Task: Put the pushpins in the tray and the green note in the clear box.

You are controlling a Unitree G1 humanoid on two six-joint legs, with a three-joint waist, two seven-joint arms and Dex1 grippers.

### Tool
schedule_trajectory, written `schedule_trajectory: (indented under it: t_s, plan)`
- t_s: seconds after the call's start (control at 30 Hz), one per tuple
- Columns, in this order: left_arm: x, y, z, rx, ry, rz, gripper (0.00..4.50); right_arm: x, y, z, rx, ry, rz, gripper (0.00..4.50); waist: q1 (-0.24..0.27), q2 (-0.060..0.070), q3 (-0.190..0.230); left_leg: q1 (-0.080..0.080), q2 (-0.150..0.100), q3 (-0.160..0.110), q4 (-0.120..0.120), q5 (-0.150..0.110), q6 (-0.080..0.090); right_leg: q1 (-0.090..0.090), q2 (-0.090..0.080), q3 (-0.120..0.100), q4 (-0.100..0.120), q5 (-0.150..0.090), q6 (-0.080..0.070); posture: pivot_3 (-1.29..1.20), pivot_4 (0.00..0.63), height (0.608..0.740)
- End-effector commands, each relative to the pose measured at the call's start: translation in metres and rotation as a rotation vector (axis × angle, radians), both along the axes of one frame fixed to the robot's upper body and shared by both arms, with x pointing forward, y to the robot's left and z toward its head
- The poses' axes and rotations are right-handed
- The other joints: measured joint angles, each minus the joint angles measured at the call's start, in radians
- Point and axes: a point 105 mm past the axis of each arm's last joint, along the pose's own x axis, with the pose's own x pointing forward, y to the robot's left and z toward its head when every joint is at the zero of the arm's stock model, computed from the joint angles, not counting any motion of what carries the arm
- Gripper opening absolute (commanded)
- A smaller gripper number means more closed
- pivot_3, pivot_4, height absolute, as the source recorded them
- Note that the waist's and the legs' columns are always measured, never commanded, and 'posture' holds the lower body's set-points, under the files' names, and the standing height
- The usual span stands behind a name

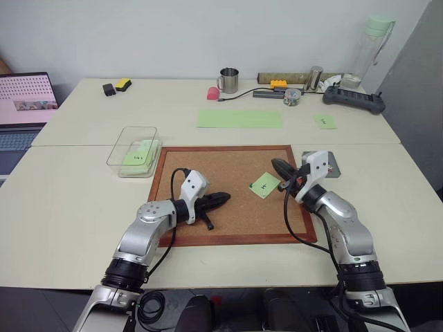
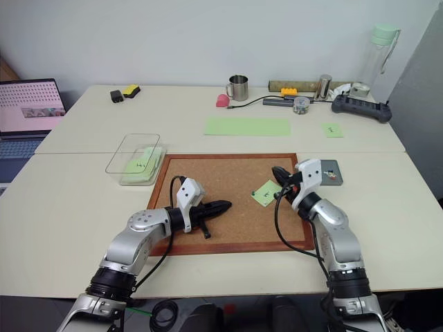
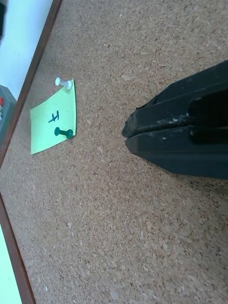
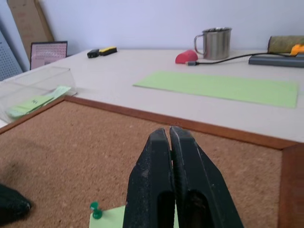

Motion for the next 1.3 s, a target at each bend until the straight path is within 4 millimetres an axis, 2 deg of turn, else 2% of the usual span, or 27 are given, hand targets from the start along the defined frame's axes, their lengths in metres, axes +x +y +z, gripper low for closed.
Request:
schedule_trajectory:
  t_s: [0.03, 0.13, 0.2, 0.33, 0.43, 0.6, 0.77, 0.83, 0.87, 1.13, 1.17, 1.3]
  plan:
    - [-0.002, 0.01, -0.014, 0.043, 0.044, 0.029, 0.0, -0.002, -0.008, 0.022, 0.043, -0.064, -0.02, 0.01, 0.0, 0.0, 0.0, 0.0, 0.0, 0.0, 0.0, 0.0, 0.0, 0.0, 0.0, 0.0, 0.0, 0.0, 0.0, 0.0, 0.15, 0.74]
    - [-0.002, 0.009, -0.014, 0.044, 0.044, 0.028, 0.0, 0.001, -0.019, 0.023, 0.04, -0.063, -0.062, 0.01, 0.0, 0.0, 0.0, 0.0, 0.0, 0.0, 0.0, 0.0, 0.0, 0.0, 0.0, 0.0, 0.0, 0.0, 0.0, 0.0, 0.15, 0.74]
    - [-0.002, 0.009, -0.014, 0.046, 0.044, 0.028, 0.0, 0.007, -0.035, 0.023, 0.026, -0.061, -0.134, 0.01, 0.0, 0.0, 0.0, 0.0, 0.0, 0.0, 0.0, 0.0, 0.0, 0.0, 0.0, 0.0, 0.0, 0.0, 0.0, 0.0, 0.15, 0.74]
    - [-0.002, 0.009, -0.015, 0.048, 0.045, 0.026, 0.0, 0.025, -0.088, 0.016, -0.096, -0.037, -0.382, 0.01, 0.0, 0.0, 0.0, 0.0, 0.0, 0.001, 0.0, 0.0, 0.0, 0.0, 0.0, 0.001, 0.0, 0.0, 0.0, 0.0, 0.15, 0.74]
    - [-0.002, 0.009, -0.015, 0.049, 0.045, 0.025, 0.0, 0.033, -0.112, 0.011, -0.122, -0.004, -0.469, 0.01, 0.0, 0.0, 0.0, 0.0, 0.0, 0.002, 0.0, 0.0, 0.0, 0.0, 0.0, 0.001, 0.0, 0.0, 0.0, 0.0, 0.15, 0.74]
    - [-0.002, 0.009, -0.014, 0.05, 0.043, 0.024, 0.0, 0.042, -0.13, -0.006, -0.124, 0.08, -0.519, 0.01, -0.002, 0.0, 0.0, 0.0, 0.0, 0.002, -0.001, 0.0, 0.0, -0.001, 0.001, 0.002, 0.0, 0.0, 0.0, 0.0, 0.15, 0.74]
    - [-0.002, 0.01, -0.013, 0.047, 0.04, 0.029, 0.0, 0.049, -0.125, -0.011, -0.071, 0.113, -0.492, 0.01, -0.002, 0.0, 0.0, 0.0, 0.0, 0.003, -0.001, 0.0, 0.0, -0.001, 0.001, 0.003, 0.0, 0.0, -0.001, 0.0, 0.15, 0.74]
    - [-0.003, 0.011, -0.012, 0.048, 0.039, 0.032, 0.0, 0.052, -0.122, -0.013, -0.06, 0.125, -0.48, 0.43, -0.002, 0.0, 0.0, 0.0, 0.0, 0.003, -0.001, 0.0, 0.0, -0.001, 0.001, 0.003, 0.0, 0.0, -0.001, 0.0, 0.15, 0.74]
    - [-0.003, 0.012, -0.012, 0.048, 0.039, 0.034, 0.0, 0.053, -0.121, -0.014, -0.05, 0.132, -0.475, 0.48, -0.002, 0.0, 0.0, 0.0, 0.0, 0.003, -0.001, 0.0, 0.0, -0.001, 0.001, 0.003, 0.0, 0.0, -0.001, 0.0, 0.15, 0.74]
    - [-0.004, 0.014, -0.012, 0.05, 0.038, 0.044, 0.0, 0.053, -0.121, -0.013, -0.021, 0.137, -0.466, 2.28, -0.002, 0.0, 0.0, 0.0, 0.0, 0.003, -0.002, 0.0, 0.0, -0.002, 0.001, 0.003, -0.001, 0.001, -0.002, 0.0, 0.15, 0.74]
    - [-0.004, 0.014, -0.012, 0.05, 0.039, 0.044, 0.0, 0.053, -0.122, -0.012, -0.021, 0.131, -0.471, 2.38, -0.003, 0.0, 0.0, 0.0, 0.0, 0.003, -0.002, 0.0, 0.0, -0.002, 0.001, 0.003, -0.001, 0.001, -0.002, 0.0, 0.15, 0.74]
    - [-0.003, 0.013, -0.012, 0.05, 0.038, 0.042, 0.0, 0.048, -0.121, 0.0, 0.0, 0.077, -0.456, 3.26, -0.003, 0.0, 0.0, 0.0, 0.0, 0.003, -0.003, 0.0, 0.0, -0.002, 0.001, 0.003, -0.001, 0.001, -0.002, 0.0, 0.15, 0.74]
